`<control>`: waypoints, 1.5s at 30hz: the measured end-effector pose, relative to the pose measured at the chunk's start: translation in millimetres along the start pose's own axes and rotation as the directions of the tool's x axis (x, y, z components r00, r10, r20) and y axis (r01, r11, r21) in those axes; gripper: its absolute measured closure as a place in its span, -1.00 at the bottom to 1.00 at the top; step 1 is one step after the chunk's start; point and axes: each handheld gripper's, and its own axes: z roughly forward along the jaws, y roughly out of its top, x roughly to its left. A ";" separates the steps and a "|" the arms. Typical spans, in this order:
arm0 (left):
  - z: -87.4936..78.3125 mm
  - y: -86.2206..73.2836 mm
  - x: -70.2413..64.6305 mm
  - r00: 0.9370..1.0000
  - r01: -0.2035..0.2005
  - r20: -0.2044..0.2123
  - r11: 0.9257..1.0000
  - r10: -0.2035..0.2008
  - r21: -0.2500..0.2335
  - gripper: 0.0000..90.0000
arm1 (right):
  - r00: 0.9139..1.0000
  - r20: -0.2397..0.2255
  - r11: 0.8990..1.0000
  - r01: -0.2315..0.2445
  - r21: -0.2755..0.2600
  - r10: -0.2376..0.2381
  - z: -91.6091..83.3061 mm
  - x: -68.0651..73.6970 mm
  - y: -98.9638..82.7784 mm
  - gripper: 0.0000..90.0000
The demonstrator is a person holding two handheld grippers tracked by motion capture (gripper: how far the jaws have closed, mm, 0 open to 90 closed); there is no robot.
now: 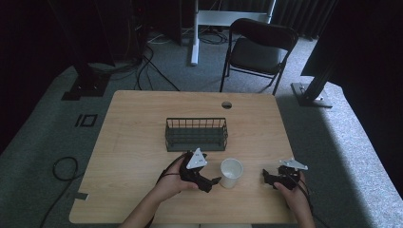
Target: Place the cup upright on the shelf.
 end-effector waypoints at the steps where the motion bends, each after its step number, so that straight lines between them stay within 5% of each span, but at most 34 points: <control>1: 1.6 0.7 -1.0 1.000 -0.004 0.006 1.000 0.004 0.000 -0.97 | 1.000 0.000 1.000 0.000 0.000 0.000 0.0 0.0 0.0 -0.76; 29: 38.7 16.1 -18.6 0.995 -0.046 0.089 0.999 0.048 -0.025 -0.97 | 1.000 -0.001 1.000 -0.003 -0.001 0.003 0.0 -0.1 0.0 -0.76; 45: 50.7 22.7 -24.9 0.995 -0.067 0.073 0.997 0.070 -0.047 -0.78 | 1.000 -0.003 1.000 -0.003 -0.001 0.003 0.0 -0.3 0.0 -0.76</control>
